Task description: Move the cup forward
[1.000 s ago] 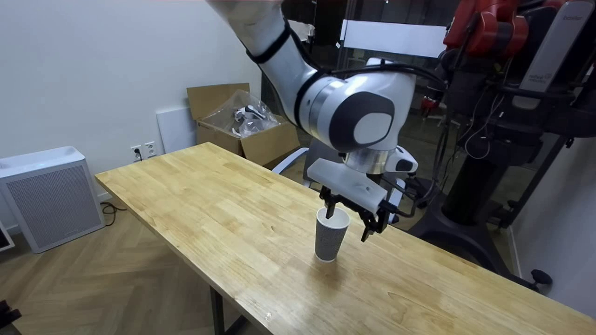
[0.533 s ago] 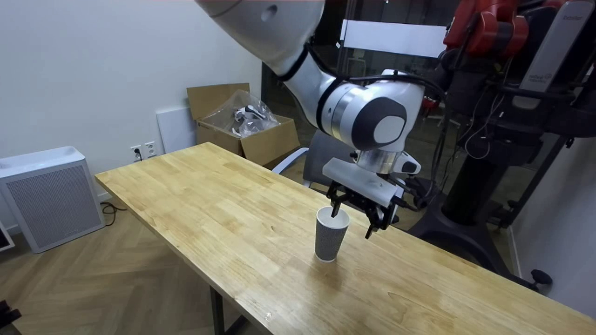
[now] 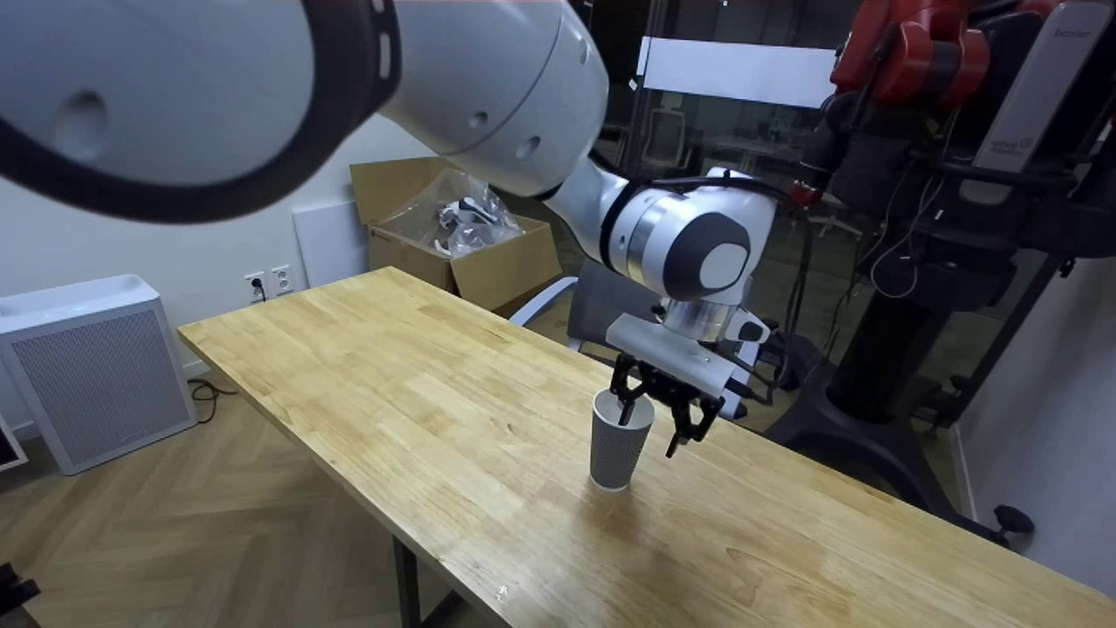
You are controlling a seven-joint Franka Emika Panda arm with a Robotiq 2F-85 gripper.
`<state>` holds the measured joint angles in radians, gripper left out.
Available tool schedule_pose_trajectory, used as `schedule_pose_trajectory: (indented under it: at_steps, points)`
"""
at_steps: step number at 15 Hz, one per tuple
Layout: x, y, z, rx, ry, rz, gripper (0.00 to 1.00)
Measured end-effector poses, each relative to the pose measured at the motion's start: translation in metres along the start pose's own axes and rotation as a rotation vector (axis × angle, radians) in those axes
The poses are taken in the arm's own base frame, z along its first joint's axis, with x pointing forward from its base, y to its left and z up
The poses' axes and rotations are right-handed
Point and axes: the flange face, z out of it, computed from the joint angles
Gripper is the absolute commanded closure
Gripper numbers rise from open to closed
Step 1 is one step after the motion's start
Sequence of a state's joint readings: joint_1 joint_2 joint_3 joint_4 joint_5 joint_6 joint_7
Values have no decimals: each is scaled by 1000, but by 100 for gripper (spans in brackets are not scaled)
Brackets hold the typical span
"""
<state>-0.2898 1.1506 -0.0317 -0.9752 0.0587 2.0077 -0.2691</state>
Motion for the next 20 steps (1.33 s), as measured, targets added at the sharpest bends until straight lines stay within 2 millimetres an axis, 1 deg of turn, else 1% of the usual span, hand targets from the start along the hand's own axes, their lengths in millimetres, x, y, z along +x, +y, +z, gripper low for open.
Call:
schedule_pose_trajectory:
  at_steps: [3,5,6,7,8,12,16,20]
  points:
    - [7,-1,2,-12,15,-9,75]
    - [11,0,-1,-23,28,-13,88]
    - [12,0,-3,-29,33,-15,95]
    - [13,1,-5,-34,37,-16,99]
    - [14,2,-8,-38,42,-17,100]
    - [17,2,-17,-51,59,-22,99]
    - [19,-1,-18,-74,59,-33,99]
    - [15,-3,-25,-80,52,-33,99]
